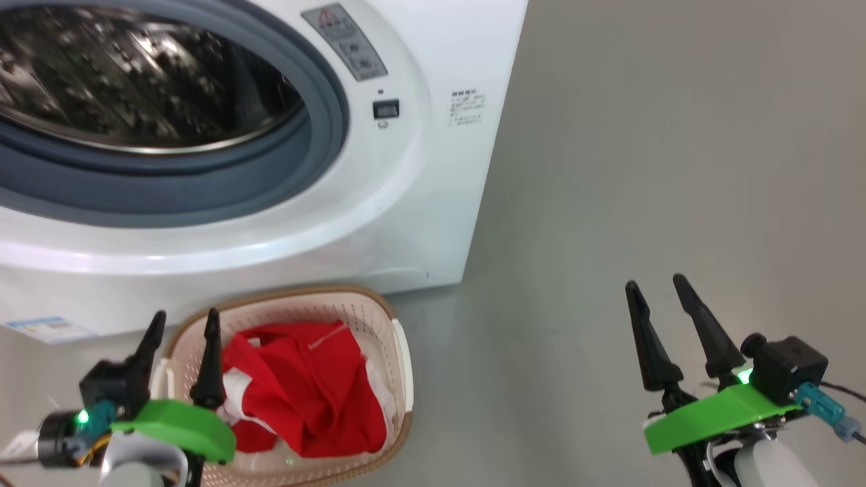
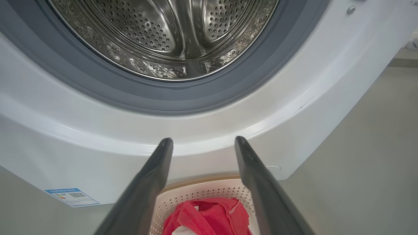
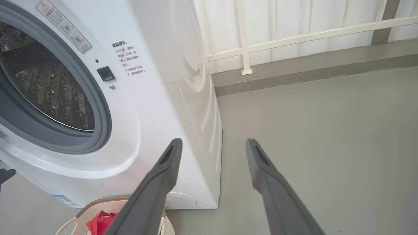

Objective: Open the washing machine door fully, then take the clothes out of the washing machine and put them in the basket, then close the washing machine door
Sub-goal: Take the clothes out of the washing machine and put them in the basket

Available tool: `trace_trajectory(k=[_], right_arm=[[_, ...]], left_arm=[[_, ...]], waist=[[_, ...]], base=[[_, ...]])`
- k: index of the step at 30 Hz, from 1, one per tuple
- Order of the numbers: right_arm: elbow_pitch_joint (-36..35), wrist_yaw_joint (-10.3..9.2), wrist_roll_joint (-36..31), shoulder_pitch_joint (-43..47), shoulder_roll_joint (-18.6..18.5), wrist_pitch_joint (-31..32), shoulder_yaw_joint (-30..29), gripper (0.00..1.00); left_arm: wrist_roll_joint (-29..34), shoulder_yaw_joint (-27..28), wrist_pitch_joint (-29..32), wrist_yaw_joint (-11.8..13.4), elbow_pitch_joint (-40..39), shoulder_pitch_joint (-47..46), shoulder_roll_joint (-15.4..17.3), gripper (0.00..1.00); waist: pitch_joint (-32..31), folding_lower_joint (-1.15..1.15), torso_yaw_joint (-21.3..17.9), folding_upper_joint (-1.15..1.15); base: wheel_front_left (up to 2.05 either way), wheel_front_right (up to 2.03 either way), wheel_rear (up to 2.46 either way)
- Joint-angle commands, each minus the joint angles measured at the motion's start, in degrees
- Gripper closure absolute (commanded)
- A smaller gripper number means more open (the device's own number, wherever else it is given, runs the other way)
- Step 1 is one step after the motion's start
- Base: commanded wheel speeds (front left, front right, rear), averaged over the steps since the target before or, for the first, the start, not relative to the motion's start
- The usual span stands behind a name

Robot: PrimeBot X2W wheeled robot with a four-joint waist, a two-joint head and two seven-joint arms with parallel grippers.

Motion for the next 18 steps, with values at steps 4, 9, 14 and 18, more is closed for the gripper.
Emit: trace_trajectory(k=[4,9,14,18], right_arm=[[-0.83,0.36,0.36,1.92,-1.29,-0.37,1.32,0.00],[-0.68,0.36,0.85,4.24,-2.20,-0.37,1.45,0.00],[-1.00,0.36,1.17,6.75,-3.18,-0.37,1.25,0.00],[-1.26,0.36,1.35,8.21,-3.78,-0.37,0.99,0.00]], left_arm=[[0.49,3.13,-0.30,-0.31,-5.68,4.47,0.58,0.00],[0.77,3.50,-0.30,-0.31,-11.70,9.90,0.10,0.00],[1.43,4.16,-0.30,-0.31,-17.20,16.14,-0.33,0.00],[0.77,5.11,-0.30,-0.31,-21.30,20.43,-0.96,0.00]], waist=[[-6.05,0.00,0.57,0.00],[-9.05,0.00,0.64,0.00],[-11.51,0.00,0.77,0.00],[-12.69,0.00,1.07,0.00]], base=[[0.00,0.00,0.00],[0.00,0.00,0.00],[0.00,0.00,0.00],[0.00,0.00,0.00]])
